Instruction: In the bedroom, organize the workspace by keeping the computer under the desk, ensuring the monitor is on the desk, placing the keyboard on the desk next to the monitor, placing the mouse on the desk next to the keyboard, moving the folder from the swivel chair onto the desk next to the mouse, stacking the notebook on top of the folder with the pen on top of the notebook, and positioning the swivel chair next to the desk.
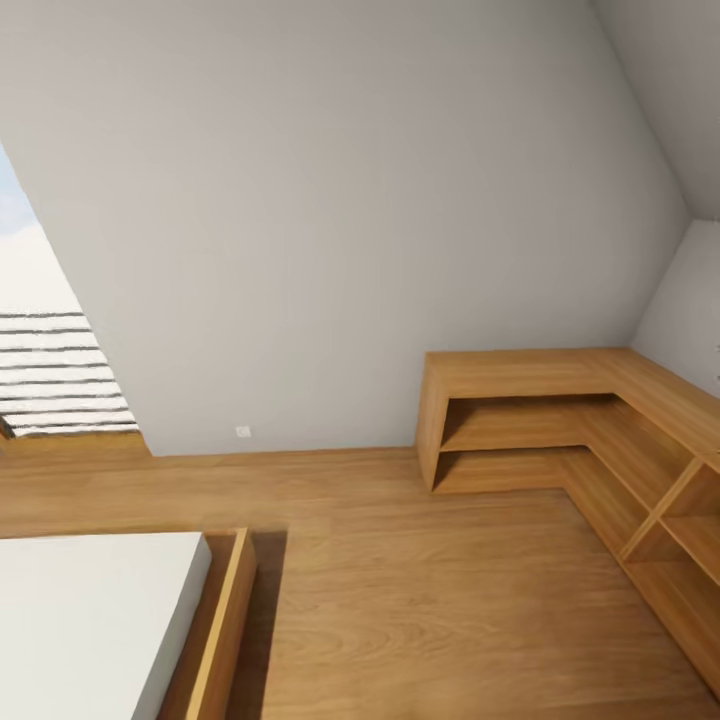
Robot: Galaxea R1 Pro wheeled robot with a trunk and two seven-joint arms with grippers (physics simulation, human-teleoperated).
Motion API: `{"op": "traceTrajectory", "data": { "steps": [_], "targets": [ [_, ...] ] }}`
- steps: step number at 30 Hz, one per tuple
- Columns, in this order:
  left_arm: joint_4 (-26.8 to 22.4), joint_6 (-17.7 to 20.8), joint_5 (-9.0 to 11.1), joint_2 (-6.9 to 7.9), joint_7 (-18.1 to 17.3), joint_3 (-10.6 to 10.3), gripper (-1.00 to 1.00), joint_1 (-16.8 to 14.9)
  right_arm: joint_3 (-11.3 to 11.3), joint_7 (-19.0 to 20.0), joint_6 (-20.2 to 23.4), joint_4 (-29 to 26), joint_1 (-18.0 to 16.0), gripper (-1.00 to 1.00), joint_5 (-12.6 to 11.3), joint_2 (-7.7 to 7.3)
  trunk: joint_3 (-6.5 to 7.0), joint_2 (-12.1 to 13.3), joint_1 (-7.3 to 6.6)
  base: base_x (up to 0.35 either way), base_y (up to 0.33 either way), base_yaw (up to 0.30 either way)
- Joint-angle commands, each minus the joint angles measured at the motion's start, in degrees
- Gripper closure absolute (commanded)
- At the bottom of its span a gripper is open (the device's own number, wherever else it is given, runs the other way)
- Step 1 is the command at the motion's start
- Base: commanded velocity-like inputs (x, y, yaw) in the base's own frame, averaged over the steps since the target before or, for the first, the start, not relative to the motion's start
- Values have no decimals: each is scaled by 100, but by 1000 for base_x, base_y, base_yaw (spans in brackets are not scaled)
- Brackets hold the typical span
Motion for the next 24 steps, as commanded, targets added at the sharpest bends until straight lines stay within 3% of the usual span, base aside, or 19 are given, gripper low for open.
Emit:
{"op": "traceTrajectory", "data": {
  "steps": [1, 24],
  "targets": [
    [-3, -10, -4, 0, 60, -48, -100, -2, 50, -27, -14, 6, -4, -100, -32, 1, -8, -7, 5, 327, 54, -170],
    [-3, -9, -4, 0, 60, -48, -100, -2, 51, -22, -14, 6, -4, -100, -32, -8, -8, -7, 5, 327, 77, -255]
  ]
}}
